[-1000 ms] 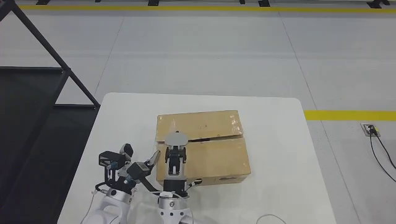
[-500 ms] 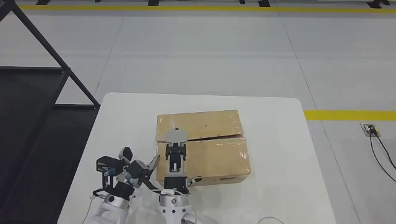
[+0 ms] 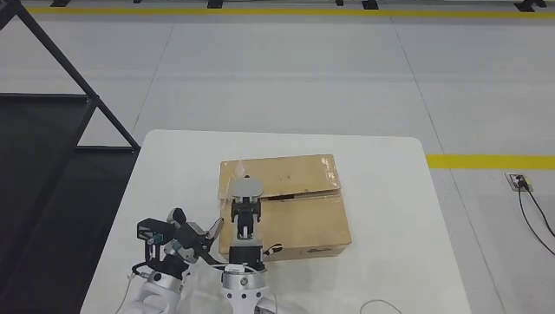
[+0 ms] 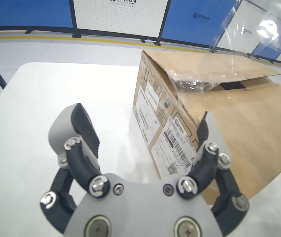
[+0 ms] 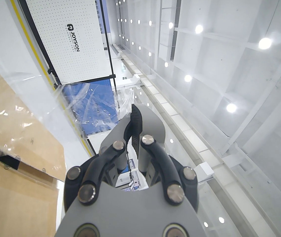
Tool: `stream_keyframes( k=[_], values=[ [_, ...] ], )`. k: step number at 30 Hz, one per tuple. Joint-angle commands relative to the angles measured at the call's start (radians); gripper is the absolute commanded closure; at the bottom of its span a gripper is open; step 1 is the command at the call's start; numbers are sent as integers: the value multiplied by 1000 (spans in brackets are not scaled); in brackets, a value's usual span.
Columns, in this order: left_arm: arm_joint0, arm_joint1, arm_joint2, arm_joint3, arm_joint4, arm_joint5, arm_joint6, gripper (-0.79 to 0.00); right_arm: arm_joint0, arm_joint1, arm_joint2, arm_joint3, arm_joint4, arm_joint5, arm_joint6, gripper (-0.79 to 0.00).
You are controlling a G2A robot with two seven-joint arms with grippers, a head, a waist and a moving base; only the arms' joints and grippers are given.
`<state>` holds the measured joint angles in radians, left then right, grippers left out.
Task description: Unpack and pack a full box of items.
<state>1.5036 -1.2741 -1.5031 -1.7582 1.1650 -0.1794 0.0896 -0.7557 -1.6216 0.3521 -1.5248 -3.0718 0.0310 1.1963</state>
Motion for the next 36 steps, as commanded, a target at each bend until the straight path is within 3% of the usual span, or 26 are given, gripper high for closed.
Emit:
stream_keyframes(
  k=[1, 12, 21, 36],
  values=[
    [1, 0, -1, 0, -1, 0, 1, -785, 1, 1, 4, -3, 0, -15, -6, 0],
    [9, 2, -9, -3, -3, -5, 5, -785, -44, 10, 88, -44, 0, -180, -96, 0],
    [10, 3, -7, -5, 4, -5, -1, -785, -68, 33, 116, -91, 0, -180, -83, 0],
    [48, 5, -18, -61, 5, 3, 29, -785, -125, 63, 196, -137, 0, -199, -181, 0]
  ],
)
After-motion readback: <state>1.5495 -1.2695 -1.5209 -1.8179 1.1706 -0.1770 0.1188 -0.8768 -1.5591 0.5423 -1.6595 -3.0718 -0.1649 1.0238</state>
